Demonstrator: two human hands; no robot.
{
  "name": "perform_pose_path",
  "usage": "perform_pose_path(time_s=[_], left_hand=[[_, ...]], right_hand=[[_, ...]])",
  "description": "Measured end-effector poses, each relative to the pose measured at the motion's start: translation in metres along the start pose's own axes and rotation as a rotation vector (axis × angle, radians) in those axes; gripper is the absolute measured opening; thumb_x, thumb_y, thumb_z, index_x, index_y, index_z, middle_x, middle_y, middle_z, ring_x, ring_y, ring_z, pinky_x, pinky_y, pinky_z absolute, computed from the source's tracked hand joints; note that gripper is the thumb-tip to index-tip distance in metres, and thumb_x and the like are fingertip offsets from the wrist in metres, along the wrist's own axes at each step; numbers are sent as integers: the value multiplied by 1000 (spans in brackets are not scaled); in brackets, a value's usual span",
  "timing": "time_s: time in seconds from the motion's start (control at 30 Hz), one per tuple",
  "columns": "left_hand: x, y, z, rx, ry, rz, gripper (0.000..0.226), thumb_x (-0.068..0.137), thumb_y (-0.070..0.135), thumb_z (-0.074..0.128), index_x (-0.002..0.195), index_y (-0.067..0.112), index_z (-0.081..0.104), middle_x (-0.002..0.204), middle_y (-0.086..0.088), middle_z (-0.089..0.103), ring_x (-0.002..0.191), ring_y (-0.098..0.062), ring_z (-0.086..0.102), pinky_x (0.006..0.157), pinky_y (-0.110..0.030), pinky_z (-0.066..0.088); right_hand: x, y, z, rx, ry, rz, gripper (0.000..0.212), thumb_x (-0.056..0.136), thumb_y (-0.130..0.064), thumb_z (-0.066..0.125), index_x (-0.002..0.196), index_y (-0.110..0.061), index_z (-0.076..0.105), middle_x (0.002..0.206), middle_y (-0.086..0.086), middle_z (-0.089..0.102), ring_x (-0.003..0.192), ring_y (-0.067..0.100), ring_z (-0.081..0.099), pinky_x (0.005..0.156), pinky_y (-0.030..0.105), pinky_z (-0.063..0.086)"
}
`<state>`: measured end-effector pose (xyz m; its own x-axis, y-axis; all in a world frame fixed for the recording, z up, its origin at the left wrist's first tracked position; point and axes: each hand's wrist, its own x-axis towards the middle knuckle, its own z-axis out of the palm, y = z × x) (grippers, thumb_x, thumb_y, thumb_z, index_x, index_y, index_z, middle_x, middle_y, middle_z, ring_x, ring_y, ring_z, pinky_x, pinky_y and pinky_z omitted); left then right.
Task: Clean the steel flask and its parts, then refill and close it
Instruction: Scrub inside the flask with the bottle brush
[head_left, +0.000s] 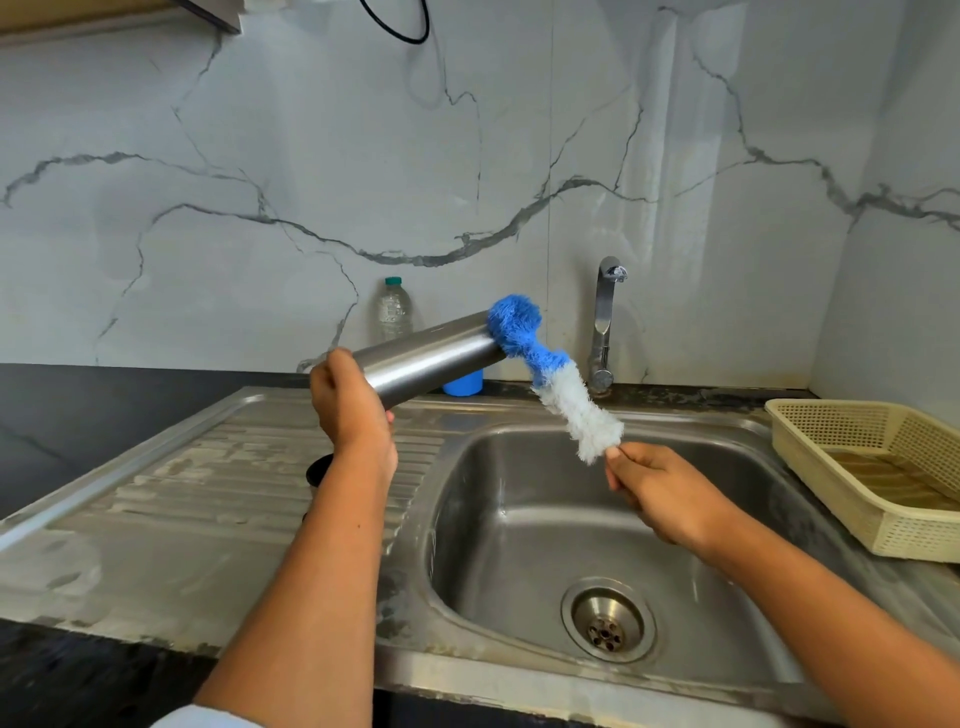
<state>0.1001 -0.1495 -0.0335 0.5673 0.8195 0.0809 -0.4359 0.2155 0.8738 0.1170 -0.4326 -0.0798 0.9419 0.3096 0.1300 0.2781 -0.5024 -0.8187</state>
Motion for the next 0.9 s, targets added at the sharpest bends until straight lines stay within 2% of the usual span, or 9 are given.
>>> perform_pose_path(time_s=[0.13,0.27,0.33,0.47,0.57,0.63,0.73,0.8,0.9], left_hand=[[-10,-3,7,55,-65,65,16,99,36,45,88,28,54,86,4,51,74,-15,46,51,-27,33],[-5,3,3,25,17,84,17,99,36,46,85,30,53,81,7,49,68,-13,43,52,-27,33],[-4,3,1,26,16,105,17,100,35,45,86,30,52,82,7,50,69,-12,44,53,-27,34],[-14,-3,8,86,-57,154,18,97,33,44,81,32,53,79,8,48,73,-15,43,62,-35,35],[-8,-1,5,67,8,153,16,94,36,45,81,33,53,79,9,49,76,-16,45,69,-39,36],[-3,1,1,40,35,157,15,95,37,45,83,33,53,79,9,48,75,-15,45,68,-38,36],[-9,-1,5,55,-33,169,16,98,32,43,86,31,53,79,9,48,72,-14,44,61,-33,36],[-17,-3,10,82,-80,187,18,98,29,43,83,31,54,77,10,48,70,-13,42,63,-35,36],[-11,0,8,53,-24,181,16,96,32,45,82,31,53,77,10,48,74,-15,42,68,-39,35]], right_hand=[[5,-5,2,25,29,0,41,107,-42,41,76,-19,53,59,-2,40,45,8,32,51,29,28],[0,-4,-1,8,-52,15,40,108,-41,40,77,-17,51,58,-2,40,45,8,31,44,23,28],[-3,-5,-2,6,-75,24,40,108,-40,39,77,-16,50,56,-3,39,44,8,30,40,19,26],[2,-11,4,42,-29,21,39,108,-40,40,76,-18,47,57,-2,36,45,11,27,40,22,24],[-3,-11,3,55,-71,21,39,108,-40,39,77,-17,47,59,0,36,46,11,26,40,22,23],[-9,-11,1,44,-107,26,40,108,-40,39,78,-16,48,58,-1,36,46,11,26,40,21,24],[-6,-13,4,68,-81,19,39,108,-40,39,78,-17,47,56,-2,35,45,11,25,39,22,23],[-2,-15,6,75,-49,8,38,108,-40,39,79,-17,46,56,-3,34,45,11,25,38,20,22],[-5,-12,3,51,-83,-4,39,108,-41,38,78,-18,46,55,-4,34,45,10,26,38,19,23]])
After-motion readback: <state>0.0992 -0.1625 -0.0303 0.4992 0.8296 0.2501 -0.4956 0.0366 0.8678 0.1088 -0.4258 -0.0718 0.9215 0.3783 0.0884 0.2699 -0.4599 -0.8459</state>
